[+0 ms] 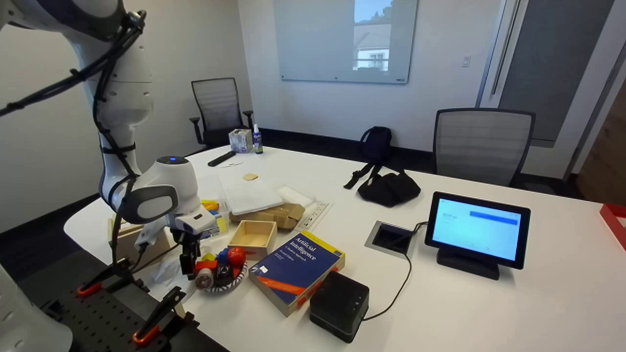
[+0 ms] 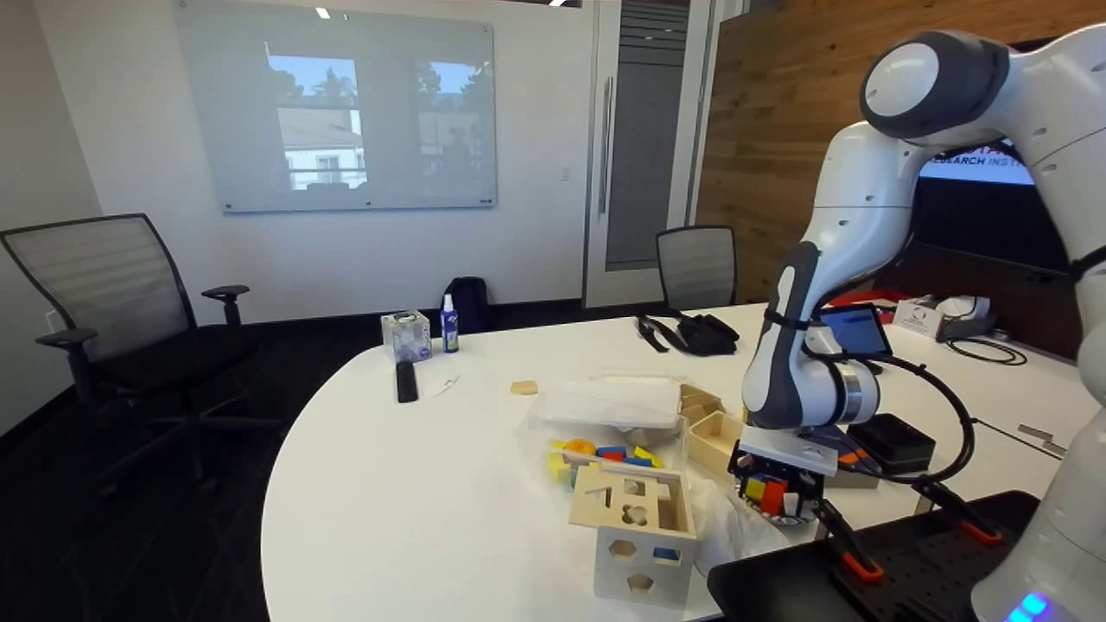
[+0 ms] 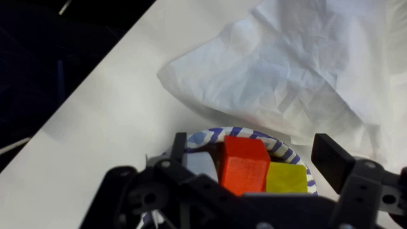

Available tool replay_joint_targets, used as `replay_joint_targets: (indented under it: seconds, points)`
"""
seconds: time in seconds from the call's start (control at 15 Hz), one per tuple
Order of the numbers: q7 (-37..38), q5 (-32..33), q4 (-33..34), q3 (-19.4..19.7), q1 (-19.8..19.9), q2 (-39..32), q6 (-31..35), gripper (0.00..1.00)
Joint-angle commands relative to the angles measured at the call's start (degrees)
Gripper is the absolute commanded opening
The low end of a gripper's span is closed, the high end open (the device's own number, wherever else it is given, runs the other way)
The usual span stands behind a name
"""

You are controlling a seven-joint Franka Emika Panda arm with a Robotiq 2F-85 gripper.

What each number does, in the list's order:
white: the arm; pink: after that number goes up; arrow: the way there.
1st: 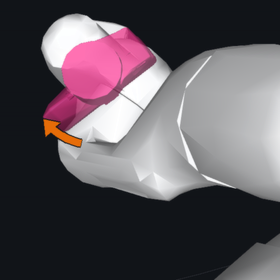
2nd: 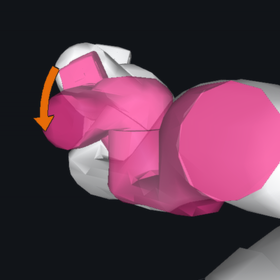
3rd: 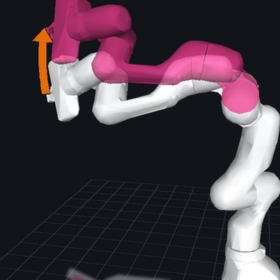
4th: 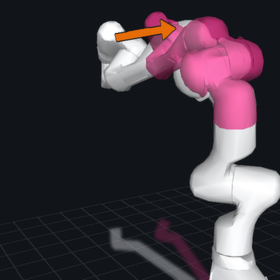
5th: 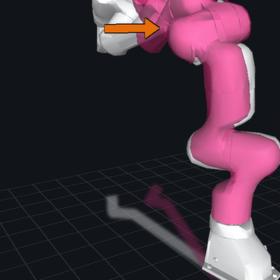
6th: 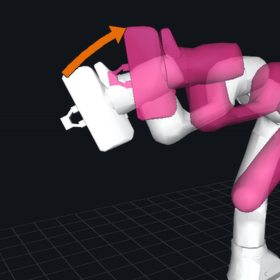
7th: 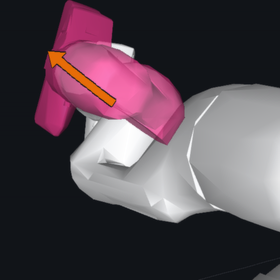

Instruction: Move the red rectangular block from the bowl and place it north of the book

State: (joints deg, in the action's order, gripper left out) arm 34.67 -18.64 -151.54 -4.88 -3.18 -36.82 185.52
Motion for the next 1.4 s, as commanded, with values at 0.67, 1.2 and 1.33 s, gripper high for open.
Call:
replay_joint_targets:
  seconds: [0.67,1.2,1.33]
  points:
    - [-0.8,-3.1,1.1,3.0,-5.9,-0.9,1.4,0.09]
    - [-2.2,-1.6,-1.7,-5.1,2.9,5.7,-2.4,0.09]
    - [-3.2,-1.3,-2.7,-10.0,8.4,7.9,-3.6,0.09]
